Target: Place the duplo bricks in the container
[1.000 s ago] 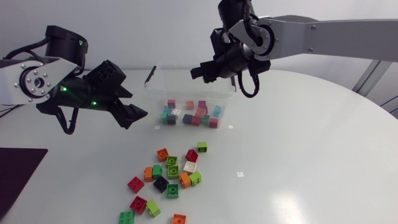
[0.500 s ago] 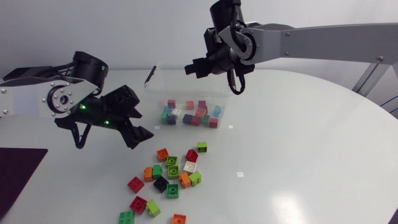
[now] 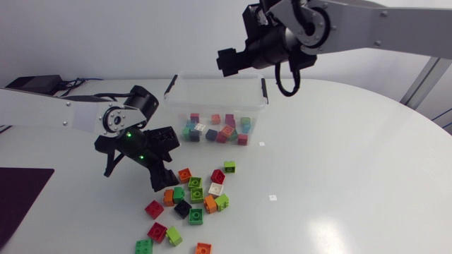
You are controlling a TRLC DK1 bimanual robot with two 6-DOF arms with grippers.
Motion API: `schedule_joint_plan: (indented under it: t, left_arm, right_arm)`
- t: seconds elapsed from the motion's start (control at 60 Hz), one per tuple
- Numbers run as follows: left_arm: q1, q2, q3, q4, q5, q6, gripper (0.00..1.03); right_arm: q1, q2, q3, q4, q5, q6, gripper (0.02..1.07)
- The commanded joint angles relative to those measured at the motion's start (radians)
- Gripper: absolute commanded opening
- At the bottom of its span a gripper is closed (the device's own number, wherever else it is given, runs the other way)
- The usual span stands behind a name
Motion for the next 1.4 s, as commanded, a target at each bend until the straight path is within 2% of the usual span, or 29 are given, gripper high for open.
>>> schedule_joint_plan:
  t: [0.0, 0.317, 0.55, 0.967, 1.083, 1.25, 1.383]
  left_arm:
    - [-0.021, 0.037, 0.078, -0.035, -0.025, 0.033, 0.97]
    - [-0.061, 0.159, 0.197, -0.128, -0.107, 0.041, 0.96]
    - [-0.079, 0.207, 0.243, -0.167, -0.113, 0.034, 0.96]
    - [-0.107, 0.270, 0.280, -0.205, -0.119, 0.028, 0.83]
    - [-0.120, 0.282, 0.274, -0.210, -0.119, 0.022, 0.83]
    - [-0.124, 0.301, 0.286, -0.210, -0.119, 0.007, 0.68]
    - [-0.124, 0.314, 0.305, -0.210, -0.119, -0.012, 0.47]
  right_arm:
    - [0.005, -0.065, -0.071, -0.030, -0.006, -0.022, 1.02]
    - [-0.006, -0.249, -0.270, -0.045, -0.028, -0.047, 1.02]
    - [-0.012, -0.326, -0.392, -0.038, -0.051, -0.050, 1.02]
    - [-0.017, -0.429, -0.570, -0.016, -0.080, -0.050, 1.02]
    - [-0.017, -0.447, -0.616, -0.011, -0.092, -0.054, 1.02]
    - [-0.004, -0.453, -0.671, -0.015, -0.095, -0.053, 1.02]
    - [0.007, -0.412, -0.671, -0.045, -0.133, -0.025, 1.02]
